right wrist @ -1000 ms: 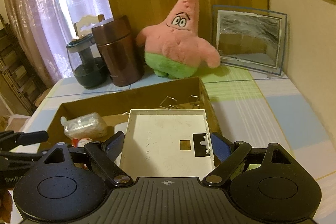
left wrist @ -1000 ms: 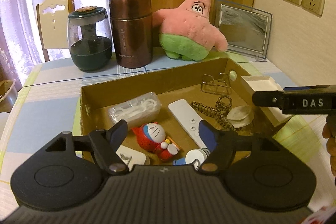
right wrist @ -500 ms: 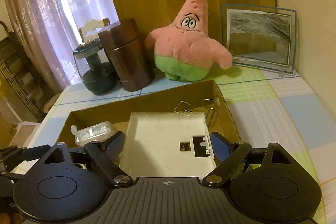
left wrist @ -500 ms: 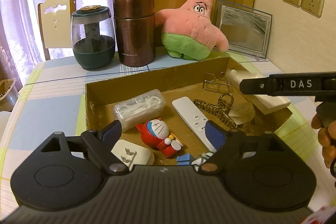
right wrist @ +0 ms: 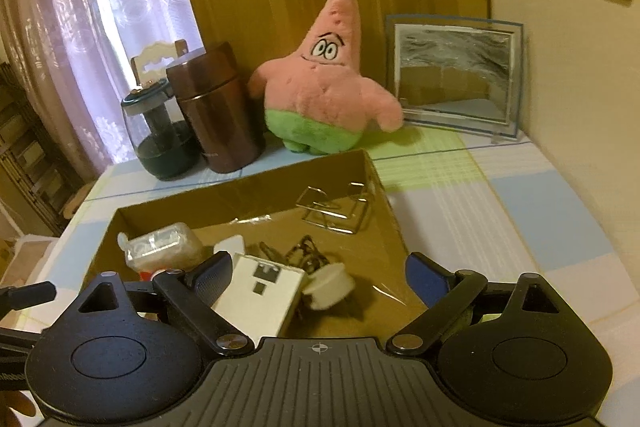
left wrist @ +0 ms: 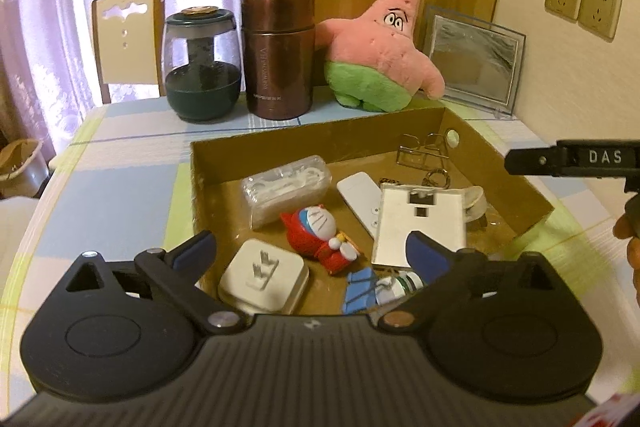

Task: Organize rigid objects

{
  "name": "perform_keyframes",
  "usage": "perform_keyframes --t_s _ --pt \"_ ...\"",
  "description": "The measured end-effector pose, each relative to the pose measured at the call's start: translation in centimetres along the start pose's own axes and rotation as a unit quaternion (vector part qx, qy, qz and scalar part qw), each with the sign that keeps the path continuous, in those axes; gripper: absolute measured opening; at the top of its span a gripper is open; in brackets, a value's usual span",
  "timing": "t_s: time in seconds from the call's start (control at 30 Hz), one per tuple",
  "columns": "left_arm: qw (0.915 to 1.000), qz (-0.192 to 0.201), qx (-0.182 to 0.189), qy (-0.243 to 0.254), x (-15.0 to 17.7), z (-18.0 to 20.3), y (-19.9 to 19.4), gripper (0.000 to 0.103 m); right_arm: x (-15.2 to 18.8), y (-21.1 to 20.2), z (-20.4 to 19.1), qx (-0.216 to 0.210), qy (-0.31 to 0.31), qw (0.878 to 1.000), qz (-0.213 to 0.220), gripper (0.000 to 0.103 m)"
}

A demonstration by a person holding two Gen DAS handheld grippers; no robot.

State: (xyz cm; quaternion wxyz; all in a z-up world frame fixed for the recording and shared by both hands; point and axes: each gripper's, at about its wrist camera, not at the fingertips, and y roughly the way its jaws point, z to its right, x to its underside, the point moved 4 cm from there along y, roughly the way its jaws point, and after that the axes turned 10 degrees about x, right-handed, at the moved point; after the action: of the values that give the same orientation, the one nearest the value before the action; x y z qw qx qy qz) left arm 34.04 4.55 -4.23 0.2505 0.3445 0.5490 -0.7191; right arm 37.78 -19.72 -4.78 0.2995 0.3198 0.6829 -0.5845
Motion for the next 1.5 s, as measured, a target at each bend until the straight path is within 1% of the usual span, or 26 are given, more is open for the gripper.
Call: perform_keyframes --t_s 0.1,0.3,0.43,0.63,0.87,1.07,1.17,1.3,1.5 --pt "0.9999 -0.002 0.003 -0.011 0.5 0.5 -1.5 0.099 0.5 -1.5 0.3 0.005 0.000 1.000 -0.001 0.091" --pt "0.9996 0.000 -0.006 -0.028 1.6 1.8 -4.9 0.099 2.1 -5.5 0.3 0.009 -0.008 1.000 -0.003 0.091" --pt "0.9990 0.011 -0.033 -0.029 2.7 3.0 -7.7 0.099 3.5 -8.6 0.7 0.014 -0.006 1.000 0.004 0.091" --pt "0.9976 0.022 -0.050 -0.043 4.8 4.6 -11.7 0.099 6.1 -13.5 1.1 0.025 -0.018 0.999 0.015 0.091" --pt "0.9959 0.032 -0.050 -0.069 7.3 6.5 -16.0 0.099 9.2 -18.7 0.9 0.024 -0.030 0.999 0.016 0.091" --pt "0.9960 0.030 -0.046 -0.070 8.8 8.2 -18.9 0.099 11.1 -22.2 0.4 0.026 -0.040 0.999 0.019 0.091" --pt "0.9961 0.030 -0.051 -0.066 9.5 9.0 -20.1 0.099 11.9 -23.7 0.0 0.028 -0.052 0.998 0.020 0.091" --pt "0.9967 0.025 -0.059 -0.050 10.3 10.0 -21.5 0.099 12.8 -25.3 -0.4 0.032 -0.066 0.997 0.023 0.091" --pt "0.9966 0.031 -0.055 -0.052 11.6 10.8 -23.5 0.099 14.4 -27.1 -0.7 0.029 -0.072 0.997 0.012 0.091"
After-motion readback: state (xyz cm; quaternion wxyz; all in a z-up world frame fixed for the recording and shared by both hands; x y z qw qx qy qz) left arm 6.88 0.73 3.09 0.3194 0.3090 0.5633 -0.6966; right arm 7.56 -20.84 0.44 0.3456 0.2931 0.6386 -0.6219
